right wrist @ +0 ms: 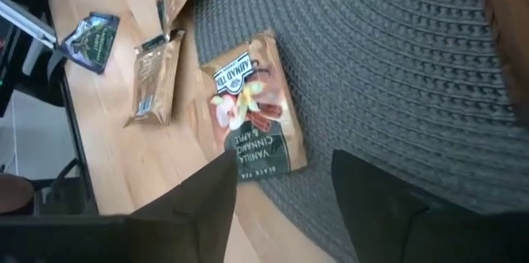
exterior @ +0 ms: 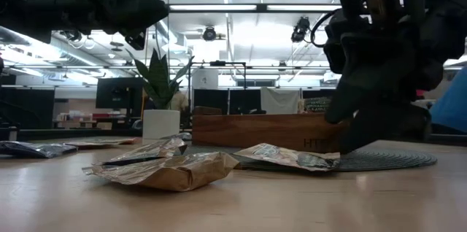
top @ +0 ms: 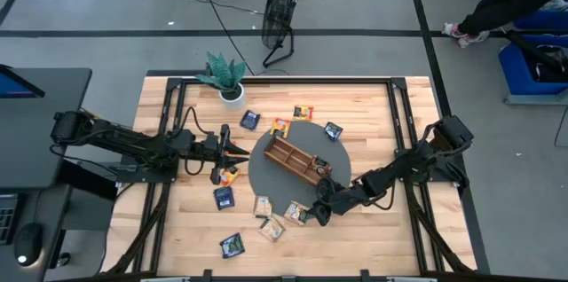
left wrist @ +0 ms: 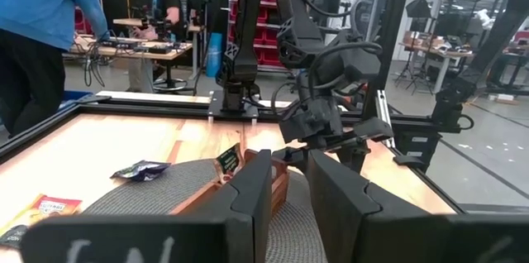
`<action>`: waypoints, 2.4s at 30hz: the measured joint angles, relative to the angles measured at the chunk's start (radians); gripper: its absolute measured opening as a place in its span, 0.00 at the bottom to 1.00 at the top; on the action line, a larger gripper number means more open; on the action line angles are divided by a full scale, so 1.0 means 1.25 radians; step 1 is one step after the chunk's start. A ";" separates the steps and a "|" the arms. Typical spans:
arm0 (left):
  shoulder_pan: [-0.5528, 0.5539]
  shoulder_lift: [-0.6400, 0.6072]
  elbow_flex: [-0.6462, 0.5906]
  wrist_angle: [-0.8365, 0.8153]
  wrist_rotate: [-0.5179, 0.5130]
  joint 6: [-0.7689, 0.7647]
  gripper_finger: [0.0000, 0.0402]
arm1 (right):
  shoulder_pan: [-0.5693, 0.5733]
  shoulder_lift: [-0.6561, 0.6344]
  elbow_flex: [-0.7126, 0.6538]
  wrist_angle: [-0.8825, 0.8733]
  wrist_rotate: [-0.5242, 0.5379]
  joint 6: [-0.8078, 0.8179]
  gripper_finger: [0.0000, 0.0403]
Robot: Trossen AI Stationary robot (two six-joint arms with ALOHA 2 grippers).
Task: Pick & Place Tea
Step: Put the brown tea bag into the right section of the wooden organizer
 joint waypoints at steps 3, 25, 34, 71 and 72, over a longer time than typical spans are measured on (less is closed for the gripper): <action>0.000 0.000 0.000 0.000 0.000 0.000 0.22 | 0.000 0.000 0.000 0.018 0.000 0.000 0.50; 0.000 0.000 0.000 -0.003 0.000 0.000 0.22 | 0.000 0.060 0.030 0.053 -0.040 -0.001 0.48; 0.000 0.000 0.000 -0.004 0.000 0.002 0.22 | 0.000 0.060 0.040 0.032 -0.040 -0.035 0.34; 0.000 0.002 0.000 -0.007 0.000 -0.072 0.22 | -0.007 0.042 0.253 -0.366 -0.036 -0.235 0.00; 0.000 0.002 0.000 -0.010 0.000 -0.078 0.22 | -0.007 0.042 0.272 -0.396 -0.031 -0.246 0.00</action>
